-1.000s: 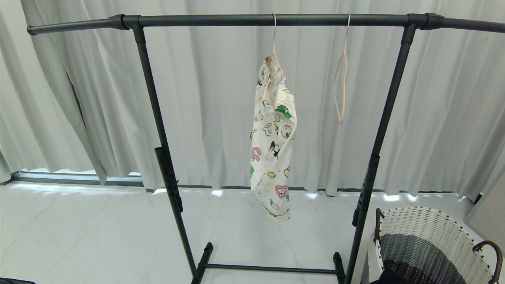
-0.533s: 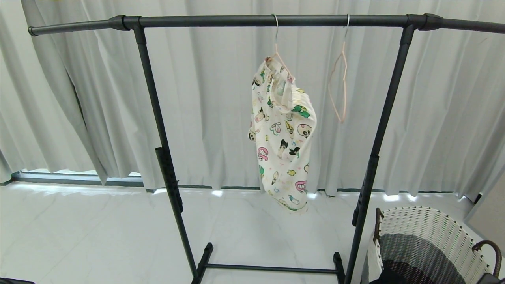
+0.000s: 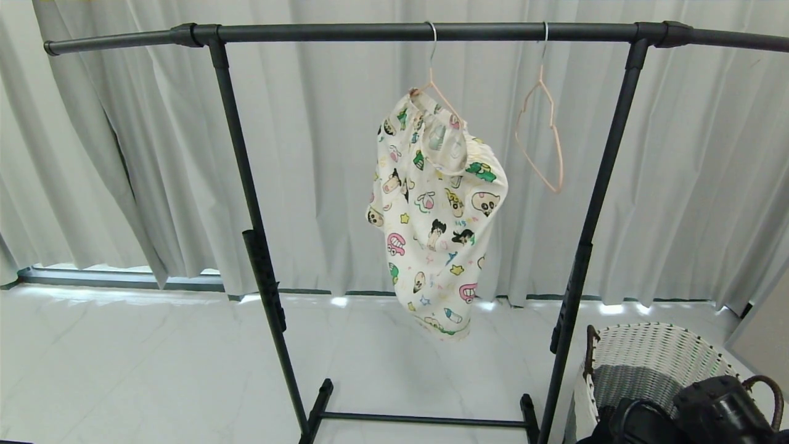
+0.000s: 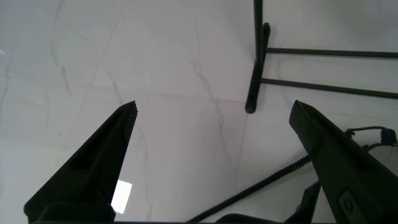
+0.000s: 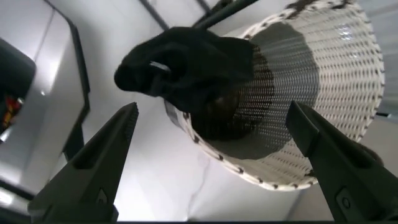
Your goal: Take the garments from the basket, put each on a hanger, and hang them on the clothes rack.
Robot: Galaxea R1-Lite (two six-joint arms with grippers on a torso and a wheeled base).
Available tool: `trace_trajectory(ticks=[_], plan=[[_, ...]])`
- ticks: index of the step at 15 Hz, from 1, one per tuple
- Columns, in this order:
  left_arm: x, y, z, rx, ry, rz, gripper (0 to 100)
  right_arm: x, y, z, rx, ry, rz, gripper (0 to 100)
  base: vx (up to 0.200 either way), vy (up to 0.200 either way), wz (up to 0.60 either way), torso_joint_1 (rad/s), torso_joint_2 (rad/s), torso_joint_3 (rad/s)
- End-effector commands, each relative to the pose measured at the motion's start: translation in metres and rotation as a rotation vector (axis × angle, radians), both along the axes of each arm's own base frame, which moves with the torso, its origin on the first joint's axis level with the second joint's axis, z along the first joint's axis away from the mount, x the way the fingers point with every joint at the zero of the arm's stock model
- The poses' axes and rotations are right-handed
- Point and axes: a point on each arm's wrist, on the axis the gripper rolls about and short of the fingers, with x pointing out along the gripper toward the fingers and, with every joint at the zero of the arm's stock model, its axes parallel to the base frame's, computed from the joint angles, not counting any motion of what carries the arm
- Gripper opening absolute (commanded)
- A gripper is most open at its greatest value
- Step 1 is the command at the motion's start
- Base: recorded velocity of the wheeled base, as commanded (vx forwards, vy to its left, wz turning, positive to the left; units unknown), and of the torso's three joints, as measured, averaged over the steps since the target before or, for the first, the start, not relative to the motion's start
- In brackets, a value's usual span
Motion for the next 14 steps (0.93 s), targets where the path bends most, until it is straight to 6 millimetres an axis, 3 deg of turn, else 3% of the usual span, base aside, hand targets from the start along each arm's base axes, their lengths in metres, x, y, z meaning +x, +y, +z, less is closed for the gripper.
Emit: trace_trajectory(ticks=[1, 8, 14], plan=[[0.001, -0.001, 0.000, -0.001, 0.012, -0.014, 100, 0.014, 0.001, -0.018, -0.053, 0.085, -0.032, 100, 0.000, 0.000, 0.00, 0.000, 0.00, 0.000], [0.002, -0.001, -0.001, -0.030, 0.016, -0.029, 100, 0.057, 0.003, -0.034, -0.053, 0.073, -0.129, 100, 0.000, 0.000, 0.00, 0.000, 0.00, 0.000], [0.001, -0.002, -0.002, -0.065, 0.022, -0.024, 100, 0.056, 0.004, -0.045, -0.095, 0.085, -0.135, 100, 0.000, 0.000, 0.00, 0.000, 0.00, 0.000]])
